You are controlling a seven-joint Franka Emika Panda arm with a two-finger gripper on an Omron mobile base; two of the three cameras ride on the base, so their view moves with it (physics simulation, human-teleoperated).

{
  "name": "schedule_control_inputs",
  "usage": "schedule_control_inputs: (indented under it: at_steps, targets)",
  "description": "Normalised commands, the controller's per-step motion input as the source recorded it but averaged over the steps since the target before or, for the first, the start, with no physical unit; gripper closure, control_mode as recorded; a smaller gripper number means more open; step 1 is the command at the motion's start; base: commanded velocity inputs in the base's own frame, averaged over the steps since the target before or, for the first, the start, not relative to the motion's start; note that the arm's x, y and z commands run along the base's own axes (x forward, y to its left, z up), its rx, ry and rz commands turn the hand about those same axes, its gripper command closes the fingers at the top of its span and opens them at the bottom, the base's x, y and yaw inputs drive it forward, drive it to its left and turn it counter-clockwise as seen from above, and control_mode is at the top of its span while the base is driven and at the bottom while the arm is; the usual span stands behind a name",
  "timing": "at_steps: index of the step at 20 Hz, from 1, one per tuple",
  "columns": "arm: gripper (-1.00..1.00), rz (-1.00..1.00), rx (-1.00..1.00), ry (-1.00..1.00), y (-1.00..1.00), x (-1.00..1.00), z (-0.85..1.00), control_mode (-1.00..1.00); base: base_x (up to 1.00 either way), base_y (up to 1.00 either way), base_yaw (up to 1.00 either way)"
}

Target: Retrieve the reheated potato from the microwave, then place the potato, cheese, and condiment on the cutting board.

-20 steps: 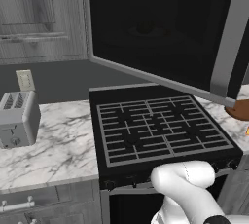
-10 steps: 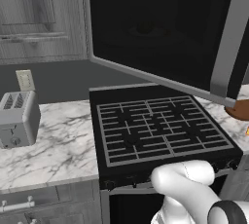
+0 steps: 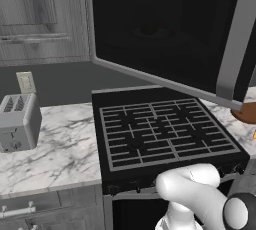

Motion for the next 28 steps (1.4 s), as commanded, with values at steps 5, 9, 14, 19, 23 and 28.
schedule_control_inputs:
  at_steps: [5, 9, 14, 19, 23, 28]
  targets:
    - [-1.0, 0.04, 0.14, 0.03, -0.27, 0.26, -0.14, -1.0, 0.0, 0.0, 0.0]
    - [-1.0, 0.04, 0.17, 0.05, -0.22, 0.41, -0.22, -1.0, 0.0, 0.0, 0.0]
    - [-1.0, 0.05, 0.05, 0.09, -0.25, 0.49, -0.04, -1.0, 0.0, 0.0, 0.0]
    - [-1.0, 0.05, 0.02, 0.1, -0.14, 0.45, -0.02, -1.0, 0.0, 0.0, 0.0]
    - [-1.0, 0.05, 0.03, 0.08, 0.0, 0.57, -0.01, -1.0, 0.0, 0.0, 0.0]
    - [-1.0, 0.17, 0.04, 0.0, 0.1, 0.38, -0.06, -1.0, 0.0, 0.0, 0.0]
